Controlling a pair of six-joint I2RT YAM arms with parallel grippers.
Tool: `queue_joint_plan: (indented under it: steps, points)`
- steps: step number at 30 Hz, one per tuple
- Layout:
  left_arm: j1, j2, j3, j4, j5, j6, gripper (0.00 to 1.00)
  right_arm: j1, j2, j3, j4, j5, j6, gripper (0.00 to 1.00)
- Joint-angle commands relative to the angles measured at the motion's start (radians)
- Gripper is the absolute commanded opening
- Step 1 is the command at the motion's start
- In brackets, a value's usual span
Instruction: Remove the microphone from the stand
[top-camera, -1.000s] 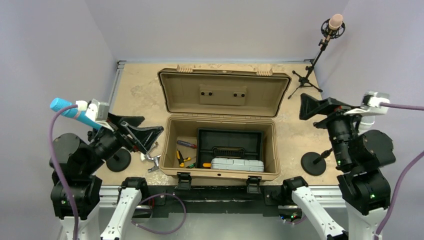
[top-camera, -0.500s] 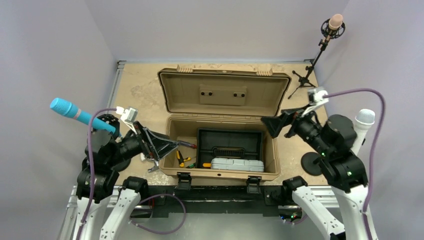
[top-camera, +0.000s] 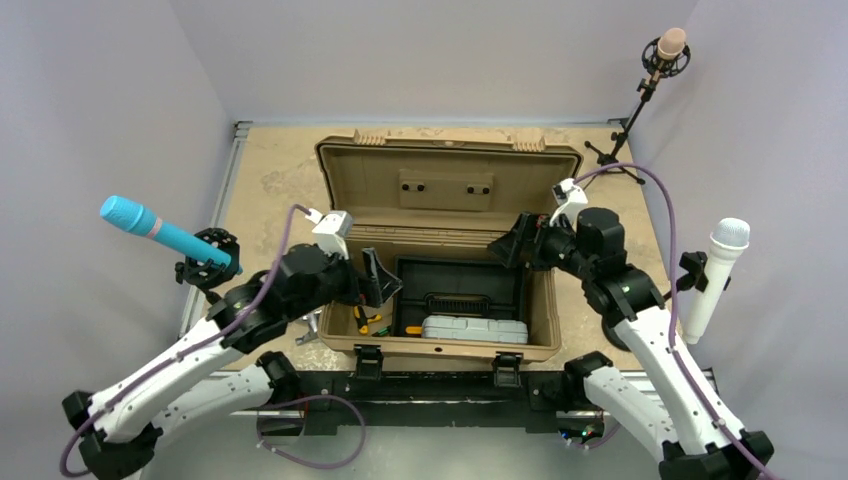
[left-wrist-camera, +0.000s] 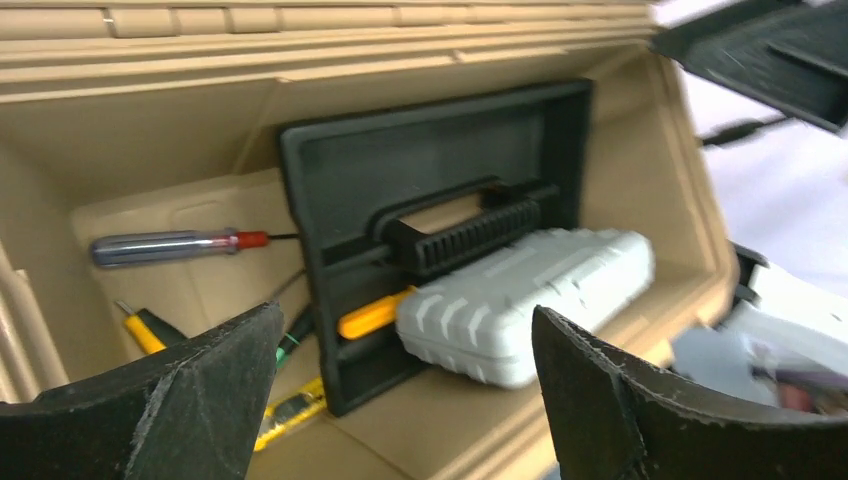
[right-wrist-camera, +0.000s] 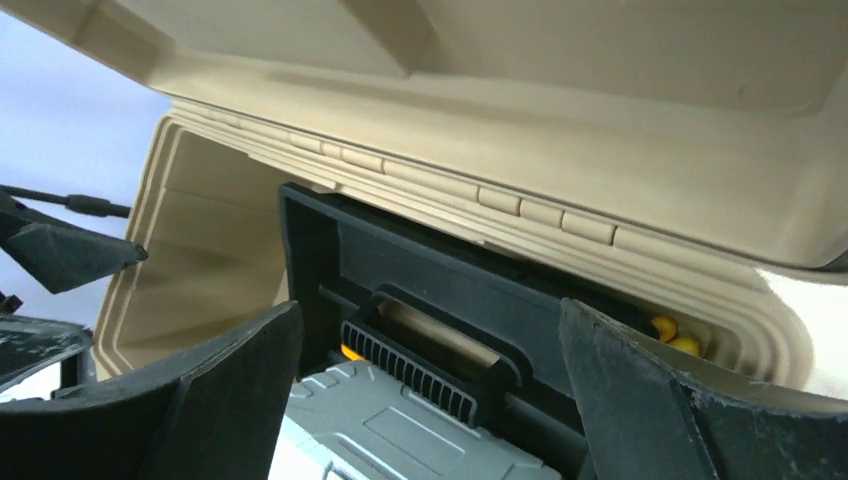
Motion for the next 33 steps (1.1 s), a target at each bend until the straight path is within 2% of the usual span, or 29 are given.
queue_joint_plan:
  steps: [1,5,9,14,17,20,28,33]
  points:
    - [-0.1,0.085,-0.007,0.066,-0.42,-0.075,0.91,0.124,0.022,-0.035,0.14,0.203,0.142,0.99]
    - [-0.117,0.168,-0.004,0.101,-0.482,-0.109,0.91,0.283,0.089,-0.028,0.118,0.401,0.237,0.99]
    - [-0.121,0.243,0.02,0.101,-0.52,-0.114,0.9,0.316,0.074,-0.046,0.103,0.519,0.281,0.99]
    - [-0.121,0.33,0.034,0.129,-0.544,-0.11,0.88,0.319,0.112,-0.082,0.131,0.57,0.267,0.99]
    - [-0.121,0.386,0.054,0.167,-0.546,-0.091,0.86,0.319,0.148,-0.092,0.179,0.547,0.252,0.93]
    - [-0.121,0.436,0.084,0.177,-0.53,-0.08,0.86,0.319,0.172,-0.086,0.175,0.563,0.258,0.91]
    - [-0.106,0.526,0.15,0.162,-0.497,-0.069,0.95,0.319,0.242,-0.067,0.154,0.64,0.289,0.98]
    - [-0.079,0.575,0.185,0.141,-0.469,-0.074,0.95,0.319,0.311,-0.048,0.164,0.695,0.285,0.99]
